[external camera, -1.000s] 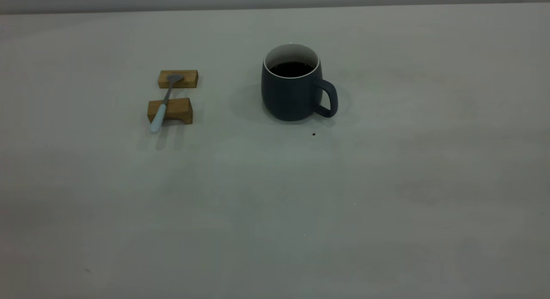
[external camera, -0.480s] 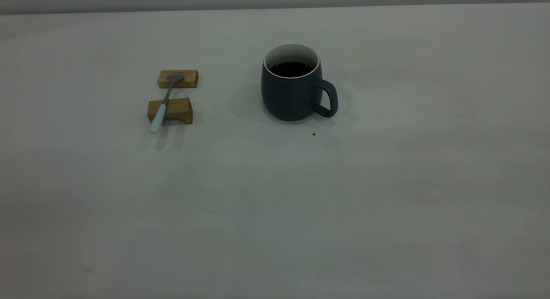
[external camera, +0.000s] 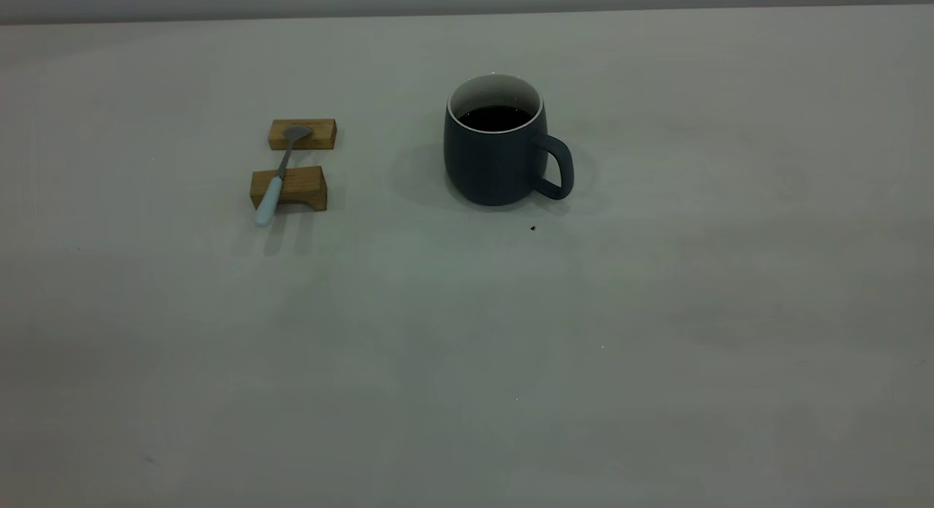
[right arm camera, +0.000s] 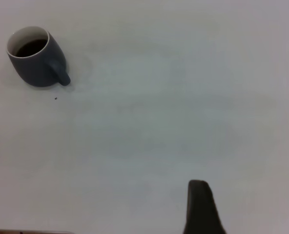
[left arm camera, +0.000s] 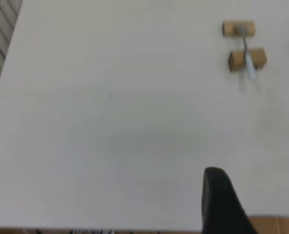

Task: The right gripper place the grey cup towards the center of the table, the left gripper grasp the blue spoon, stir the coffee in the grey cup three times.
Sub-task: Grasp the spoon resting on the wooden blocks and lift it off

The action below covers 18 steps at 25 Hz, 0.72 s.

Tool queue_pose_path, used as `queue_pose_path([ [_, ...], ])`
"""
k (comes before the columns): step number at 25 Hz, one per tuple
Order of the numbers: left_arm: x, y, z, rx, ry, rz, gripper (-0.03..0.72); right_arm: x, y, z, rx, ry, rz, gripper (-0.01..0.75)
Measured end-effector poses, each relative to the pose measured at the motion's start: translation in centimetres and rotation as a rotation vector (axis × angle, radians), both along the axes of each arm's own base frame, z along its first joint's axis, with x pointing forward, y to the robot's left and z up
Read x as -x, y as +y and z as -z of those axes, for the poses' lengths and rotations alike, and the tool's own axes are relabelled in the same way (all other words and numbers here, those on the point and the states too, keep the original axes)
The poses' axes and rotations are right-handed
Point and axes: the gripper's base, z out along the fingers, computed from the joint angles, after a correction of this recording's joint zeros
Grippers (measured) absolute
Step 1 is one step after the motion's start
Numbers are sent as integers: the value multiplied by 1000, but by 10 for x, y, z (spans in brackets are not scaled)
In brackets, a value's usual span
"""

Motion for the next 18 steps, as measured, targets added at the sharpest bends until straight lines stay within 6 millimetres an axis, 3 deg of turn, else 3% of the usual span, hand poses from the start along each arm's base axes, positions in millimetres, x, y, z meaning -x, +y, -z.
queue_pose_path([
  [3,-7,-1,-6,38,-21,-19,450,0,0,0,0,0,0,535],
  [6,-25,-2,-10,77,31,-17,492,0,0,0,1,0,-1,535],
  [11,-71,-3,-14,69,163,3,561,0,0,0,1,0,-1,535],
  [18,-144,-2,-16,33,396,47,572,0,0,0,0,0,0,535],
])
